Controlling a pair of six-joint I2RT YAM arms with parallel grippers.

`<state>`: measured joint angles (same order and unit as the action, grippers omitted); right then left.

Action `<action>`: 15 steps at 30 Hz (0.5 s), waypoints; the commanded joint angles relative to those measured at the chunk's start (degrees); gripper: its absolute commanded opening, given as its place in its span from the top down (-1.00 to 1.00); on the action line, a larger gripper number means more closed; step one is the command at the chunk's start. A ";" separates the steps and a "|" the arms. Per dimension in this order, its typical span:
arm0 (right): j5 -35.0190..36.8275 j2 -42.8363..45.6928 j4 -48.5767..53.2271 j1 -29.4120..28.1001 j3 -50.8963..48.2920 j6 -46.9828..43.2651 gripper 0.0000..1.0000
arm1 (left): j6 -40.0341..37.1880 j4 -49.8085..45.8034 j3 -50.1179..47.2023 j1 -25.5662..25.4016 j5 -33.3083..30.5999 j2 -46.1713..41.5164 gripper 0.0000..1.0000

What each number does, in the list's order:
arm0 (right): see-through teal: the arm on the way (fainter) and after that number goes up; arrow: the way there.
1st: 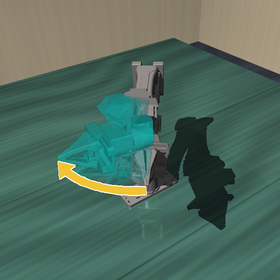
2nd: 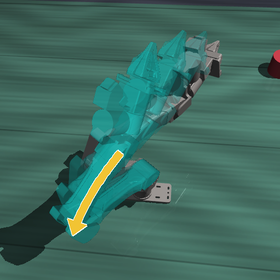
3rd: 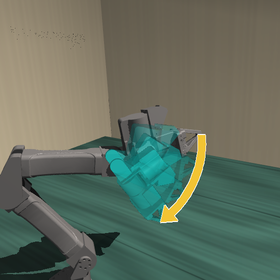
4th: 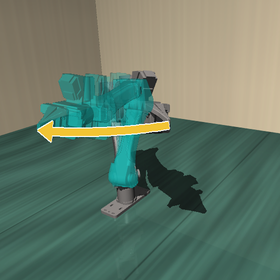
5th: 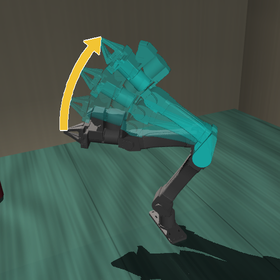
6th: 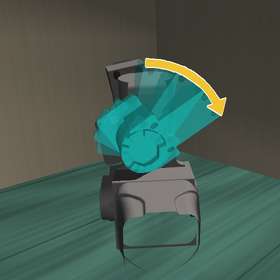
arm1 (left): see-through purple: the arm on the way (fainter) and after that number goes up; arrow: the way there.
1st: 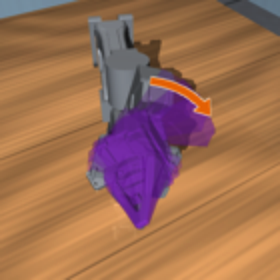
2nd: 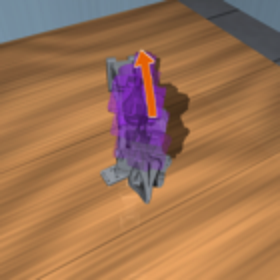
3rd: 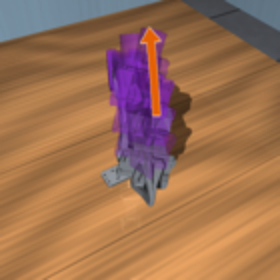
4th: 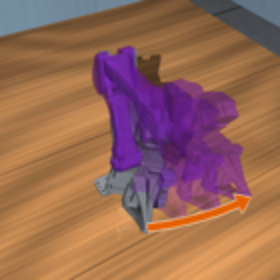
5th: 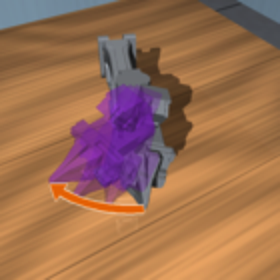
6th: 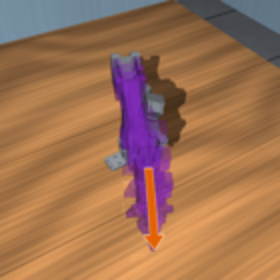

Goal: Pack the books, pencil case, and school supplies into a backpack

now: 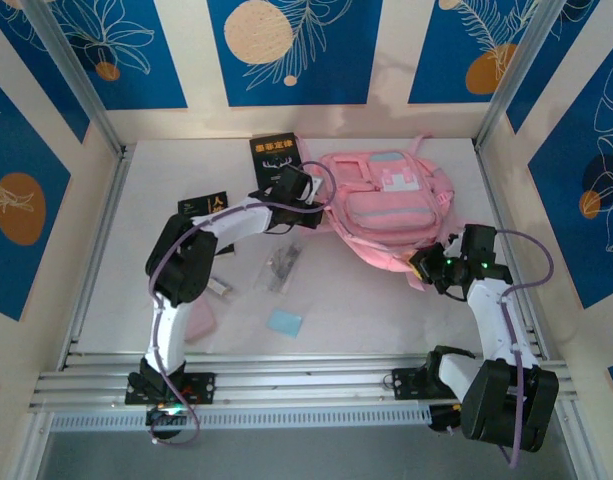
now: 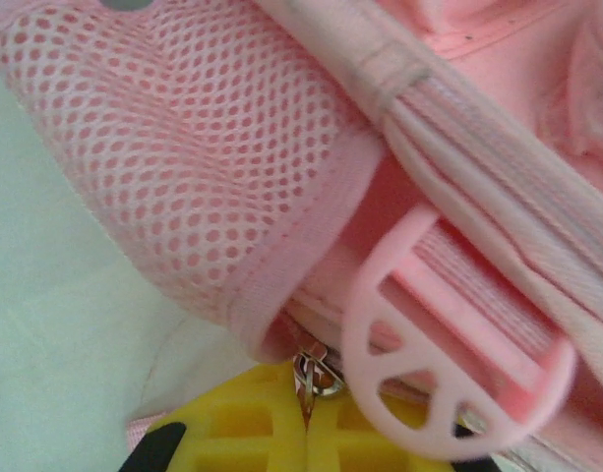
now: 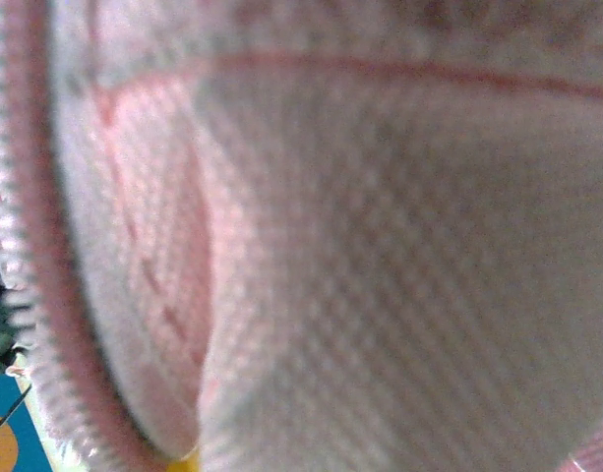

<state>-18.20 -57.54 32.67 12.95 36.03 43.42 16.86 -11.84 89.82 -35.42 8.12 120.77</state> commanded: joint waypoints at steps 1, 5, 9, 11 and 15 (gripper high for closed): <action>4.35 1.76 4.66 1.72 1.86 -2.29 1.00 | 4.44 4.20 4.66 4.35 -7.85 2.97 1.00; 2.60 2.88 4.39 1.56 2.02 -1.35 1.00 | 6.55 3.44 9.48 2.51 -0.41 6.55 0.96; 3.76 4.63 6.16 0.53 3.44 -1.43 0.23 | 8.26 3.19 9.70 0.97 2.73 6.80 0.32; 5.49 5.47 7.63 0.24 4.95 -2.08 0.03 | 9.14 3.23 8.04 0.94 3.04 5.28 0.05; 5.65 4.34 9.16 -0.41 8.39 -3.38 -0.06 | 8.12 2.70 3.76 1.05 1.63 0.37 -0.14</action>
<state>-13.47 -53.08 39.13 13.19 41.30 41.74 24.49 -9.72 95.64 -34.87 10.85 126.10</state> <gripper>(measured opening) 0.527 0.559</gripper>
